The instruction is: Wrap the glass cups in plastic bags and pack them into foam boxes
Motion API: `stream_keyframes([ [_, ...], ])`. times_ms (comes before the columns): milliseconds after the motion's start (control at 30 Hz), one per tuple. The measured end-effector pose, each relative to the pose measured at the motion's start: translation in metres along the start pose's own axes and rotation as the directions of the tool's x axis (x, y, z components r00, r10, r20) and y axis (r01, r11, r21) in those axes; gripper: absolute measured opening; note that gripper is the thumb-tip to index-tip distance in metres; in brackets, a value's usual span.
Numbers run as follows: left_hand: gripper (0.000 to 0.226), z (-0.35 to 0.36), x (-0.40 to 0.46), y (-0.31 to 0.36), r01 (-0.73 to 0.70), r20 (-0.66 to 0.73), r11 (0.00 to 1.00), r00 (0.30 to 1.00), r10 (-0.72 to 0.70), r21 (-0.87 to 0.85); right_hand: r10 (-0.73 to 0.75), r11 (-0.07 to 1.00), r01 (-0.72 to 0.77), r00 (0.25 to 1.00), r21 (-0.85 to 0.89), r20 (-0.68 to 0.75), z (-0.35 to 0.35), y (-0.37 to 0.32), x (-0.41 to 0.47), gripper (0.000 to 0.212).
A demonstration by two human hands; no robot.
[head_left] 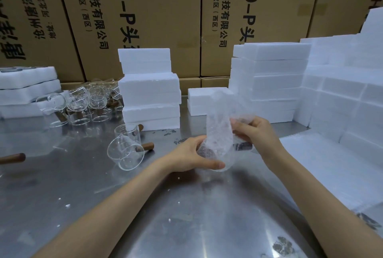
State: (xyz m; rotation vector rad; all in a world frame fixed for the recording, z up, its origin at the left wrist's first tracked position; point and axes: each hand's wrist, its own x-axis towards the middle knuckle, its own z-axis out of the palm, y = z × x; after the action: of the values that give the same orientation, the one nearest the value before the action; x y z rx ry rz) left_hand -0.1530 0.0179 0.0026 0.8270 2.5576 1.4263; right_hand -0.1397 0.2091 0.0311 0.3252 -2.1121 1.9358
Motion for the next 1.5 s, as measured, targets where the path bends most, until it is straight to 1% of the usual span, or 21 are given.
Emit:
stream_keyframes([
  [100, 0.036, 0.000, 0.000, 0.001, 0.012, -0.012, 1.000, 1.000, -0.012, 0.027, 0.052, 0.999, -0.053, 0.997, 0.012, 0.065, 0.002, -0.003, -0.001, 0.014],
  [167, 0.036, 0.000, 0.000, 0.000, 0.008, -0.021, 0.999, 1.000, -0.007, 0.036, 0.060, 0.998, -0.061, 0.993, 0.014, 0.104, 0.002, -0.004, -0.002, 0.011],
  [200, 0.037, 0.000, 0.000, 0.000, 0.008, -0.023, 0.999, 1.000, -0.007, 0.034, 0.055, 0.998, -0.056, 0.991, 0.005, 0.125, 0.003, -0.005, -0.003, 0.014],
  [267, 0.044, 0.001, 0.000, -0.001, 0.012, -0.018, 1.000, 1.000, -0.011, 0.016, 0.054, 0.999, -0.054, 0.984, -0.005, 0.167, 0.004, -0.006, -0.005, 0.019],
  [300, 0.052, 0.002, 0.001, -0.001, 0.020, -0.016, 1.000, 1.000, -0.020, -0.004, 0.054, 0.999, -0.054, 0.982, -0.004, 0.183, 0.004, -0.006, -0.006, 0.019],
  [367, 0.069, 0.003, 0.001, 0.000, 0.045, -0.015, 0.991, 0.999, -0.047, -0.127, 0.051, 0.999, -0.051, 0.978, -0.003, 0.204, 0.006, -0.006, -0.007, 0.020],
  [433, 0.075, 0.004, 0.001, 0.002, 0.030, -0.014, 0.955, 0.999, -0.036, -0.294, 0.044, 0.999, -0.041, 0.974, -0.021, 0.221, 0.008, -0.006, -0.008, 0.020],
  [500, 0.070, 0.006, 0.001, 0.003, 0.014, -0.019, 0.927, 1.000, -0.023, -0.375, 0.046, 0.998, -0.036, 0.970, -0.047, 0.237, 0.010, -0.006, -0.009, 0.020],
  [567, 0.065, 0.008, 0.002, 0.002, 0.027, -0.041, 0.903, 0.998, -0.049, -0.429, 0.039, 0.998, -0.025, 0.965, -0.057, 0.258, 0.012, -0.009, -0.011, 0.022],
  [667, 0.048, 0.010, 0.004, 0.000, 0.027, -0.059, 0.883, 0.996, -0.062, -0.469, 0.063, 0.989, -0.025, 0.962, -0.145, 0.264, 0.014, -0.010, -0.012, 0.022],
  [733, 0.045, 0.010, 0.005, -0.001, 0.013, -0.068, 0.877, 0.996, -0.052, -0.481, 0.084, 0.979, -0.036, 0.968, -0.200, 0.238, 0.015, -0.011, -0.013, 0.020],
  [833, 0.047, 0.010, 0.006, -0.002, -0.006, -0.079, 0.857, 0.996, -0.041, -0.515, 0.003, 0.982, 0.030, 0.985, -0.188, 0.173, 0.013, -0.015, -0.012, 0.013],
  [900, 0.048, 0.011, 0.006, -0.001, -0.011, -0.076, 0.846, 0.996, -0.035, -0.532, -0.057, 0.982, 0.088, 0.982, -0.169, 0.181, 0.009, -0.015, -0.012, 0.021],
  [967, 0.045, 0.010, 0.007, -0.002, -0.040, -0.094, 0.857, 0.995, -0.011, -0.513, -0.038, 0.986, 0.074, 0.973, -0.152, 0.227, 0.006, -0.013, -0.012, 0.026],
  [1067, 0.035, 0.007, 0.007, -0.002, -0.086, -0.135, 0.912, 0.990, 0.034, -0.400, 0.009, 0.986, 0.041, 0.956, -0.164, 0.293, 0.005, -0.008, -0.011, 0.017],
  [1167, 0.044, 0.006, 0.008, -0.005, -0.084, -0.186, 0.953, 0.982, 0.029, -0.293, 0.007, 0.974, 0.066, 0.948, -0.218, 0.317, 0.005, -0.006, -0.009, 0.016],
  [1300, 0.055, 0.002, 0.002, -0.004, -0.060, -0.070, 0.969, 0.997, 0.045, -0.238, 0.034, 0.964, 0.048, 0.954, -0.263, 0.299, 0.011, -0.006, -0.010, 0.030],
  [1367, 0.063, 0.003, -0.001, -0.003, -0.076, -0.068, 0.977, 0.996, 0.063, -0.197, 0.031, 0.939, 0.073, 0.956, -0.337, 0.293, 0.012, -0.006, -0.011, 0.029],
  [1400, 0.064, 0.005, -0.003, -0.001, -0.099, -0.115, 0.982, 0.990, 0.081, -0.160, 0.024, 0.909, 0.099, 0.957, -0.405, 0.288, 0.013, -0.006, -0.011, 0.030],
  [1433, 0.063, 0.006, -0.005, 0.001, -0.139, -0.185, 0.985, 0.975, 0.119, -0.102, 0.015, 0.870, 0.130, 0.957, -0.475, 0.289, 0.013, -0.006, -0.012, 0.039],
  [1500, 0.055, 0.007, -0.009, 0.007, -0.240, -0.338, 0.969, 0.908, 0.247, 0.065, -0.009, 0.793, 0.186, 0.956, -0.580, 0.295, 0.014, -0.006, -0.013, 0.050],
])
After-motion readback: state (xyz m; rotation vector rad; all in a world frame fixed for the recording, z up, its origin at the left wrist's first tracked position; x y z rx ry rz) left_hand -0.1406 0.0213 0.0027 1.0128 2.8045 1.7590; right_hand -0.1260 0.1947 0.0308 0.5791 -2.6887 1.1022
